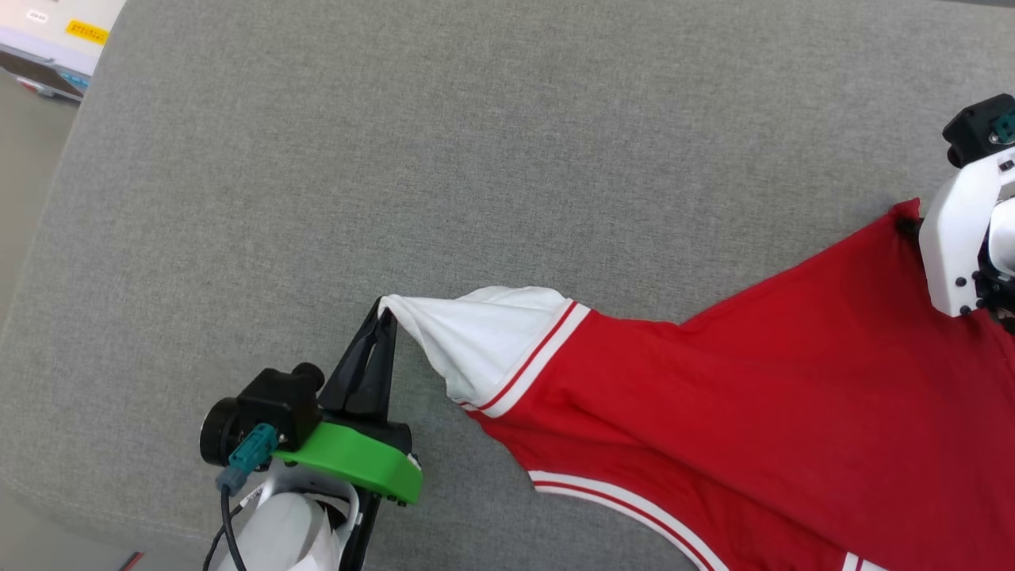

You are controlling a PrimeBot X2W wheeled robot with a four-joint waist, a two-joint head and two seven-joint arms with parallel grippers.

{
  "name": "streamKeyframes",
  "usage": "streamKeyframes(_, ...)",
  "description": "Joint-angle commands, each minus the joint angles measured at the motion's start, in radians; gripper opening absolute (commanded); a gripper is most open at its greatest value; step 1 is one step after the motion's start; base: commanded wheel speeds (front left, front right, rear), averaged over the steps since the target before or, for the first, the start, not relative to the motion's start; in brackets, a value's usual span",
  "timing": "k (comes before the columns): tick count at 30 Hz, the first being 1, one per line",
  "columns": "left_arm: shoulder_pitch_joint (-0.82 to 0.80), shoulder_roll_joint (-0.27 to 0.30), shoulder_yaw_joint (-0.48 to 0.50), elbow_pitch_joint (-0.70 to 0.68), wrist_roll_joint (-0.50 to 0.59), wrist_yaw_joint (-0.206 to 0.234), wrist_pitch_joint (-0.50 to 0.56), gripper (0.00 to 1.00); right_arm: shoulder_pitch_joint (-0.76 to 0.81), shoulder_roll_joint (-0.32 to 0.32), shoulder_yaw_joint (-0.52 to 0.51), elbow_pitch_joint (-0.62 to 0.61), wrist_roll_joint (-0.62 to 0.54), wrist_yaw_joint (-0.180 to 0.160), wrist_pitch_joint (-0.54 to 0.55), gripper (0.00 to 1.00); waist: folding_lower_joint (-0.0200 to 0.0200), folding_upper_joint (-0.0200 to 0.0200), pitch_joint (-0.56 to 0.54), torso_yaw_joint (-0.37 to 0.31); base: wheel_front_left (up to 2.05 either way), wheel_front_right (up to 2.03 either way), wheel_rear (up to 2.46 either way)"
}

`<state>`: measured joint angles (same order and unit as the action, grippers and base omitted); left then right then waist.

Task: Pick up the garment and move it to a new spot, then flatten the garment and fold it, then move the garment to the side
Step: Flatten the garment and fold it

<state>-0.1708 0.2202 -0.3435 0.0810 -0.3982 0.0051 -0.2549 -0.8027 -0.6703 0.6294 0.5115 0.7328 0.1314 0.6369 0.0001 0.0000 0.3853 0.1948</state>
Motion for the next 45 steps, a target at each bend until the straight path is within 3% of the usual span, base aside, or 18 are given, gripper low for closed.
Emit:
streamKeyframes(1,-0.006,0.003,0.01,0.002,0.012,0.0,-0.005,0.0,0.0,0.007,0.011,0.011,0.021,-0.001,-0.033,0.0,-0.0001,0.0,-0.032,-0.017,0.0,0.0,0.0)
streamKeyframes(13,-0.059,0.068,0.06,-0.074,0.022,-0.007,0.001,0.0,-0.022,-0.071,-0.014,-0.112,0.076,-0.001,-0.326,0.0,-0.0001,0.0,-0.173,-0.088,0.0,0.0,0.0)
streamKeyframes(23,-0.347,0.142,0.077,-0.165,0.058,-0.046,0.092,0.0,-0.026,-0.095,-0.101,-0.252,0.076,-0.001,-0.464,0.0,-0.0001,0.0,-0.231,-0.15,0.0,0.0,0.0)
streamKeyframes(36,-0.787,0.164,0.04,-0.1,0.032,-0.116,0.182,0.0,-0.078,-0.045,-0.274,-0.389,-0.001,-0.001,-0.455,0.0,-0.0001,0.0,-0.195,-0.2,0.0,0.0,0.0)
streamKeyframes(45,-1.059,0.157,-0.005,0.025,0.002,-0.131,0.214,0.0,-0.204,0.009,-0.35,-0.396,-0.052,-0.001,-0.383,0.0,-0.0001,0.0,-0.058,-0.221,0.0,0.0,0.0)
